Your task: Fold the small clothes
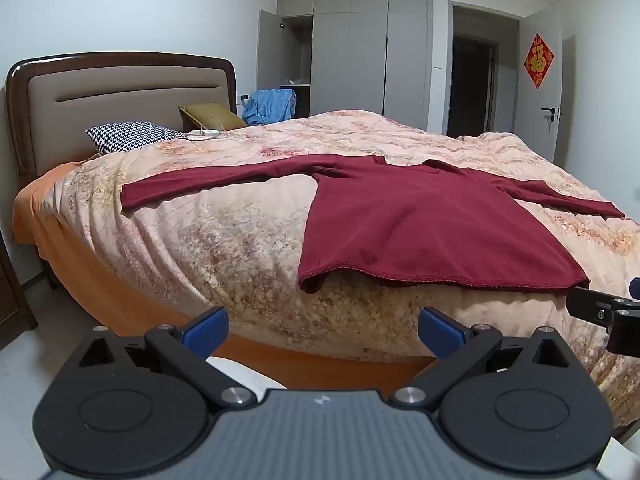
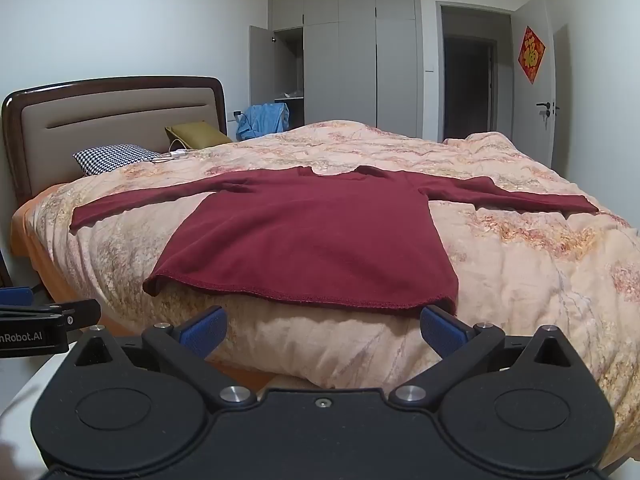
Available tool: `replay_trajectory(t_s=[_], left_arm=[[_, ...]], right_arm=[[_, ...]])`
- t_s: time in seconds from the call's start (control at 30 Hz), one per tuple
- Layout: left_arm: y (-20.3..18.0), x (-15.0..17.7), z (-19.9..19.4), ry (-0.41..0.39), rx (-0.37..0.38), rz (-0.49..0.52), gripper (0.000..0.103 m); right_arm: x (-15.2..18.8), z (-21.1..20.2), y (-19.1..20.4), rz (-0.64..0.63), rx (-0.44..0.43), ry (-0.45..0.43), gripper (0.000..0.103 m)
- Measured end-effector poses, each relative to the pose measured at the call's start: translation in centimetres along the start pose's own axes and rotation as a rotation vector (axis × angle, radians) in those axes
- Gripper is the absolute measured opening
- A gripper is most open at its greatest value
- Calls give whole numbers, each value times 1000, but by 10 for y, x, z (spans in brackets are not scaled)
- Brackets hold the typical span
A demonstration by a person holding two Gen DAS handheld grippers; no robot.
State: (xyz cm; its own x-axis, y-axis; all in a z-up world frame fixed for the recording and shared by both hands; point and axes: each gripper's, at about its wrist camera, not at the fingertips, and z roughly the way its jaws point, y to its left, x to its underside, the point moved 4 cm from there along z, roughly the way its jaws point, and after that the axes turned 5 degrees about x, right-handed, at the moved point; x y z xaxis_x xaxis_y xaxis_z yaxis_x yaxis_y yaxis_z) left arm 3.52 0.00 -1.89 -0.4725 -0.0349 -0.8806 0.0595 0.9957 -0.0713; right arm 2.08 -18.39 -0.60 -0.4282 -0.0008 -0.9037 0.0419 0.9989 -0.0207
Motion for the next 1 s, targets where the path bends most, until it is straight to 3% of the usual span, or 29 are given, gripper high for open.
replay_trajectory(t_s=[1.0], left_arm=[[-3,0,1,4,13,13,103]], right_arm=[[0,0,-1,5,-1,2,103]])
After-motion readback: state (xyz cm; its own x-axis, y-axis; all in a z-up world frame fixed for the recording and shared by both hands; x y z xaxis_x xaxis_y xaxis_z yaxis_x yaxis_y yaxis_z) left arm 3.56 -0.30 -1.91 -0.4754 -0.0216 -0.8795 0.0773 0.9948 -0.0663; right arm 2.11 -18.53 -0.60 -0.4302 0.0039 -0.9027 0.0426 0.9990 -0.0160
